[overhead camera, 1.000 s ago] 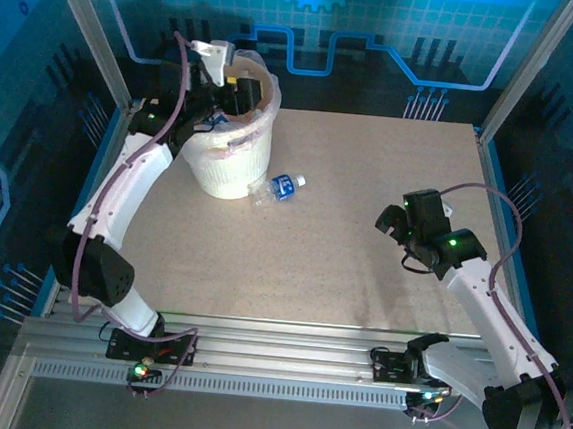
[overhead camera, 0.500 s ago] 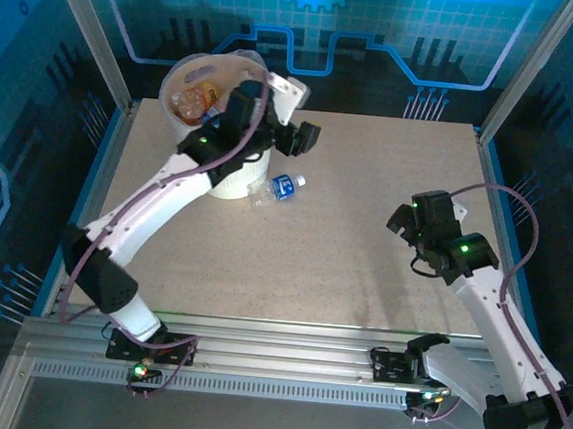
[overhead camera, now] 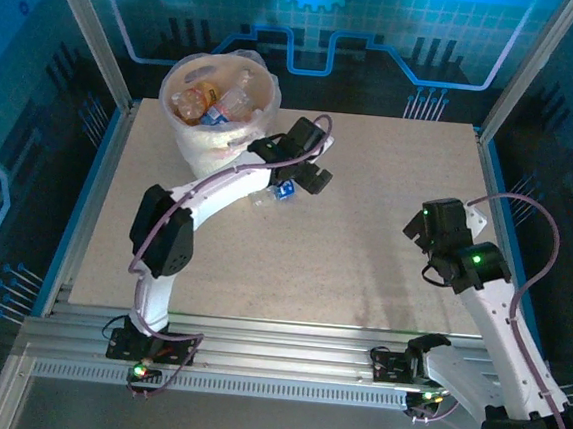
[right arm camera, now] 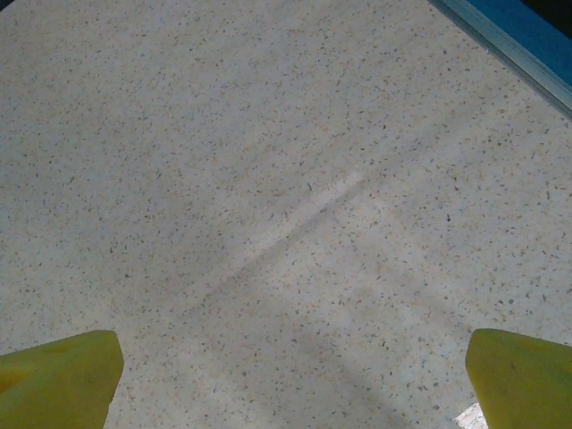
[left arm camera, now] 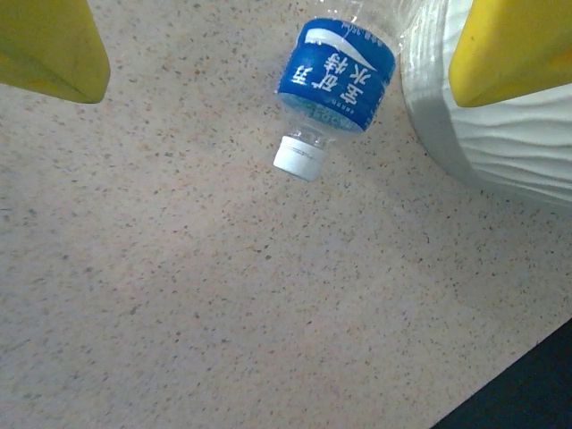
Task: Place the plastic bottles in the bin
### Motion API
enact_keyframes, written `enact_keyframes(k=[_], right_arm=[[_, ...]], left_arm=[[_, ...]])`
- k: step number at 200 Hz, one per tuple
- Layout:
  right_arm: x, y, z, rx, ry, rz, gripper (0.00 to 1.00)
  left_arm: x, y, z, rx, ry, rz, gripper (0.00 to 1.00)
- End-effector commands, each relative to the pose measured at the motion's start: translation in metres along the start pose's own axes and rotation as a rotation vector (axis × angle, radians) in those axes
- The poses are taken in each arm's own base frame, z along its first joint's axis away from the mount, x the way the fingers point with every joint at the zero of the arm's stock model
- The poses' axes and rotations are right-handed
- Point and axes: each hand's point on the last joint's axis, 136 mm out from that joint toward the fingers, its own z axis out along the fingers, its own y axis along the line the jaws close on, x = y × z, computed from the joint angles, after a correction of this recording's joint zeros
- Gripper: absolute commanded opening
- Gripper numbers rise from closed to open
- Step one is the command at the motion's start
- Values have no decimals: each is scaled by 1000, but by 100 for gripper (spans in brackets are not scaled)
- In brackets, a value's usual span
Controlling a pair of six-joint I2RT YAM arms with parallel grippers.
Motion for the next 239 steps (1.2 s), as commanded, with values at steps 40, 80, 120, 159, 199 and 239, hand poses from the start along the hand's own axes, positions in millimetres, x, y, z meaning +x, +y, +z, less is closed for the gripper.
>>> enact_keyframes(k=[40,80,120,159,199,239], right_arm=[[-4,-10,-5,11,-30,43,100],[-3,-10,-4,-3,-33,53,100],[-2,-7,-1,-6,-25,50,100],[0,-4,2,-6,-8,44,100],[2,-6,3,-6,-6,43,100],[3,-6,3,-10,-9,48,100]], left_arm=[[23,6,45,-94,135,82,99],[36,15,64,-144,208,98,99],[49,19,75,-151,260,88,99],[63,28,79,-177,308,88,99],[78,39,84,-189,357,72,99],[95,42,89,-187,404,47,99]])
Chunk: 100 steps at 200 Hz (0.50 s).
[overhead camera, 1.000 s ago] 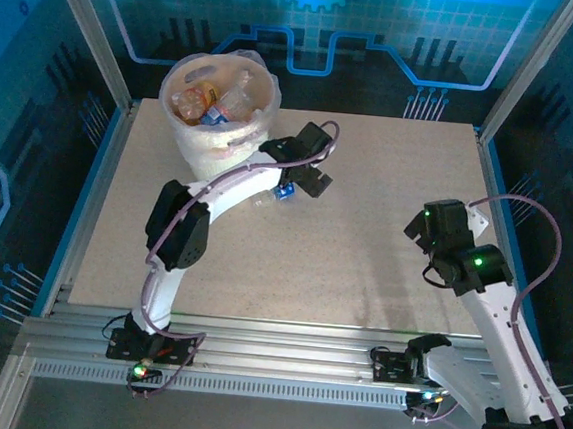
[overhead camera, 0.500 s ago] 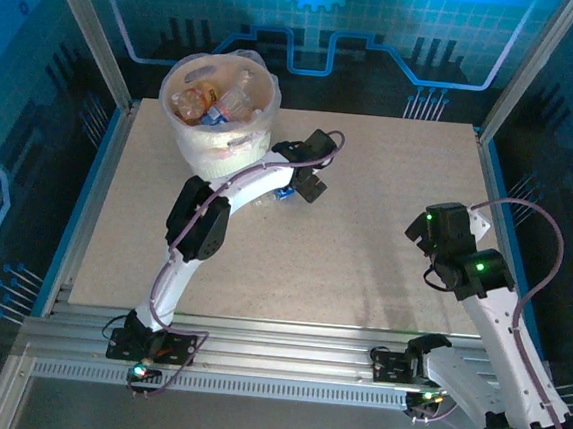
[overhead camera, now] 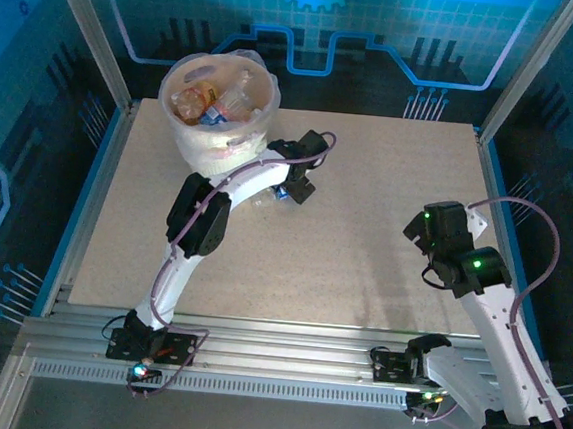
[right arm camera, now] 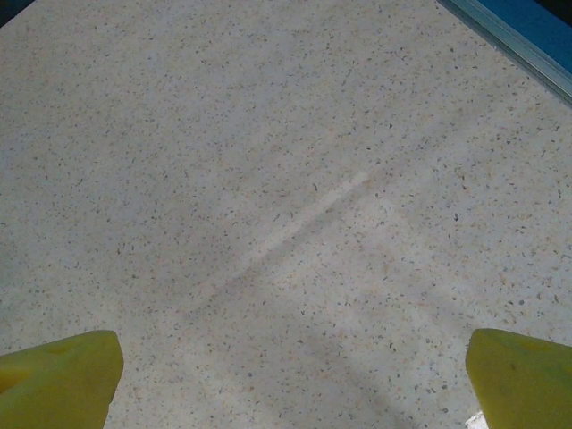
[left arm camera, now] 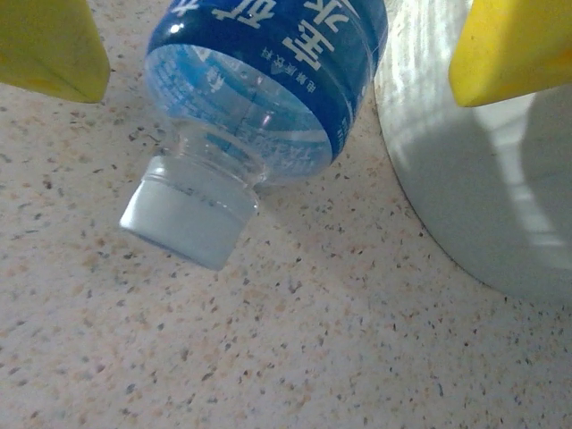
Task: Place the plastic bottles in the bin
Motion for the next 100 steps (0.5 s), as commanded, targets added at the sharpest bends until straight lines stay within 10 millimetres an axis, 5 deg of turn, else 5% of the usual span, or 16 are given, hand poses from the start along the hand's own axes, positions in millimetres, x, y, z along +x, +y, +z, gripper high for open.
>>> enact_keyframes(k=[1,45,100], right_arm=[[0,-6,2,11,-5,35,100],[0,-6,1,11,-4,35,100],[1,-7,1,12,-5,36,100]], left_arm=[[15,5,9,-14,61,-23,99],[27,0,12,5,93,-55,97],[37,-4,5,25,104,-101,82]])
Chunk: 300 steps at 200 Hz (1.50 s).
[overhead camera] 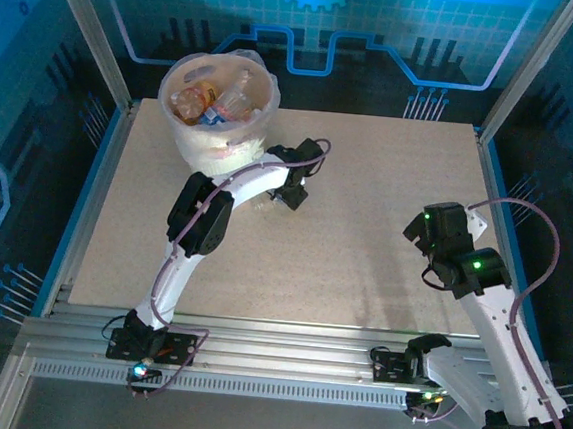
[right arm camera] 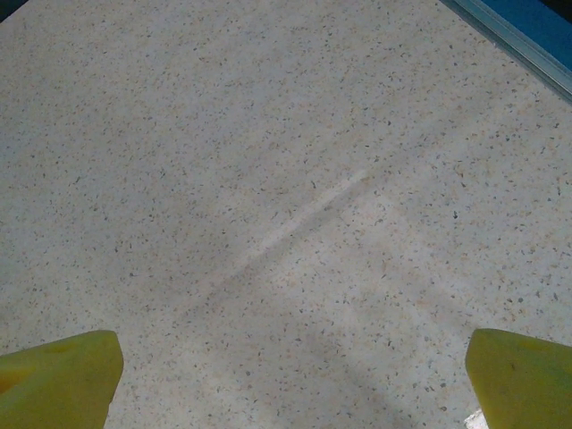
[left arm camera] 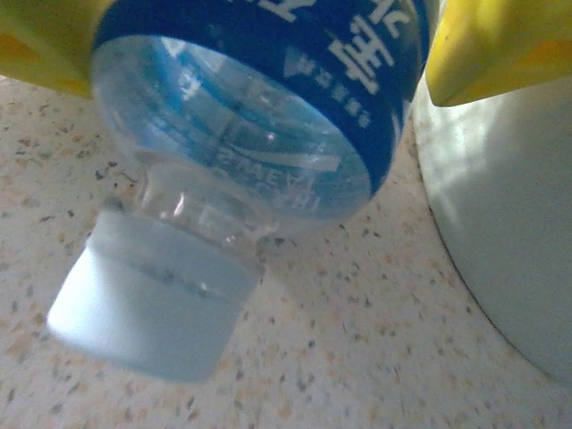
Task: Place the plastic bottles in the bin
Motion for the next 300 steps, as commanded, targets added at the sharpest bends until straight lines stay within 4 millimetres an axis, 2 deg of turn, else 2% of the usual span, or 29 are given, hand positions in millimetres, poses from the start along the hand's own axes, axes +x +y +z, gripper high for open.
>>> enact_keyframes(k=[1,71,119,172,210,238,250,280,300], right_arm=[[0,-6,1,13,-6,34,100],[0,-6,2,11,-6,34,100],[-1,-7,1,12,-12,37,100],[-1,-8,1,12,-12,37,100],[0,-7,1,9,-10,38,100],[0,-8,1,8,-9,38,100],[0,-8,1,10,-9,39,100],[0,-6,2,5,-9,40,100],[0,-5,2,1,-7,40,100]], left_arm=[[7,3,-12,22,13,-42,82],[5,-17,-26,56,-8,-35,72],[8,-32,-27,94,-8,-54,65],[14,-31,-30,94,-2,-73,64],[22,-28,-28,77,15,-71,72],[27,-26,-24,73,34,-68,73],[29,-26,-23,76,39,-67,69],[29,-27,-23,80,36,-69,51],[26,-28,-26,89,23,-73,47]])
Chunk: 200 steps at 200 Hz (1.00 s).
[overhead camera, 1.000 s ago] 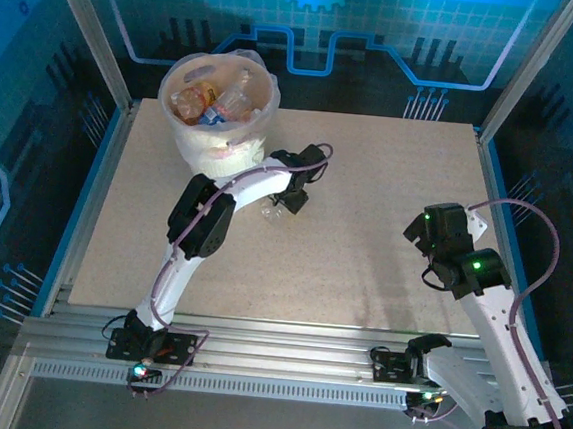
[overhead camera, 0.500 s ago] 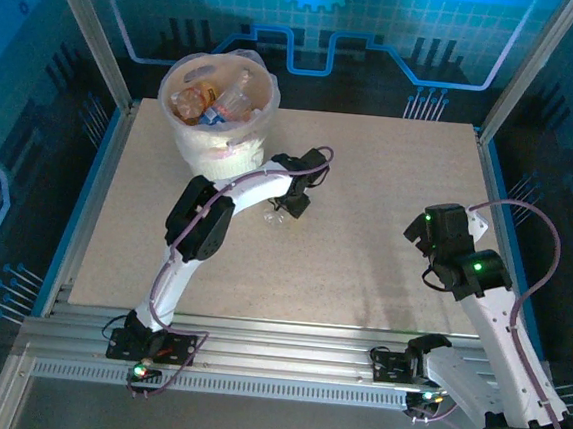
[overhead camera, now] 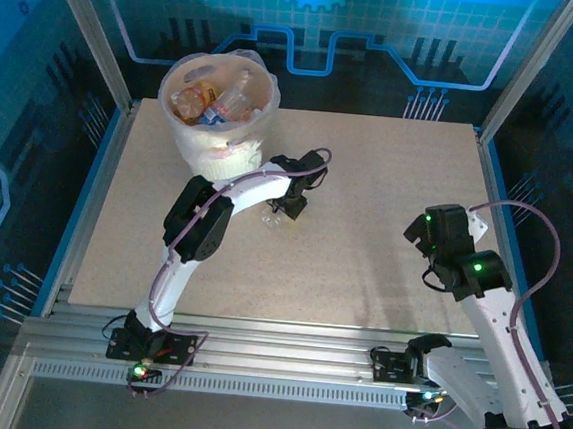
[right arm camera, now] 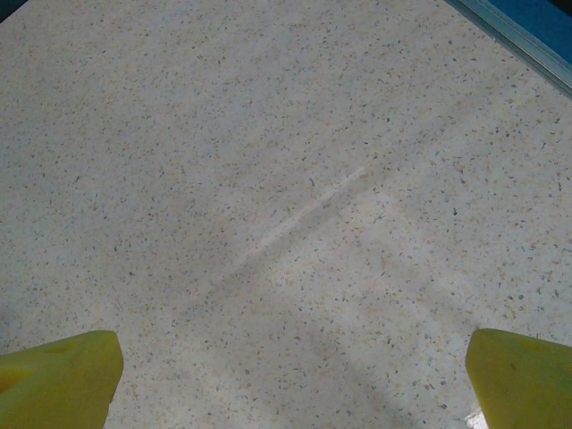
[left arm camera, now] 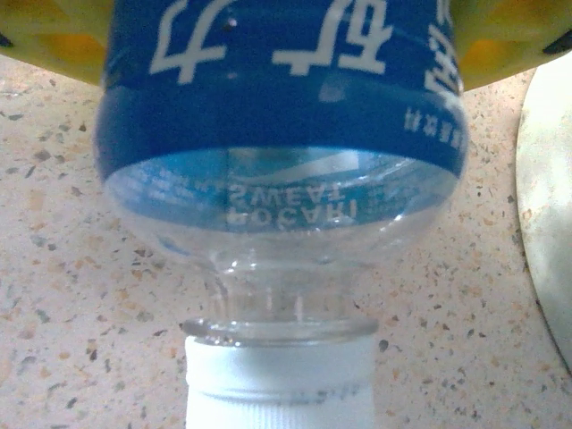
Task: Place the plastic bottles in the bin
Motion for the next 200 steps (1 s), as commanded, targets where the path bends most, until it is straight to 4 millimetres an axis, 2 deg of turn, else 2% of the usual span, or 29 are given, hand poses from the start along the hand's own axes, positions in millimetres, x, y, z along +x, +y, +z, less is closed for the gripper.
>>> enact_keyframes(k=[1,62,96,117,145,200], right_arm=[[-3,-2,1,4,-10,31,100],[-3,-2,1,3,-10,31,100],[-3,-2,1,4,-11,30,100],[-4,-2,1,3,-12,32,100],[-3,-2,2,3,-10,35,100],[-1,-2,3,2,-7,37,100]], left_arm=[[2,3,-14,20,-7,-13,47],[-11,1,-31,63,-60,-28,43],[-23,-2,-57,105,-122,-35,41],[-36,-7,-88,157,-204,-28,40],[-55,-11,-144,245,-345,-11,41],[-78,5,-253,355,-609,-6,37]])
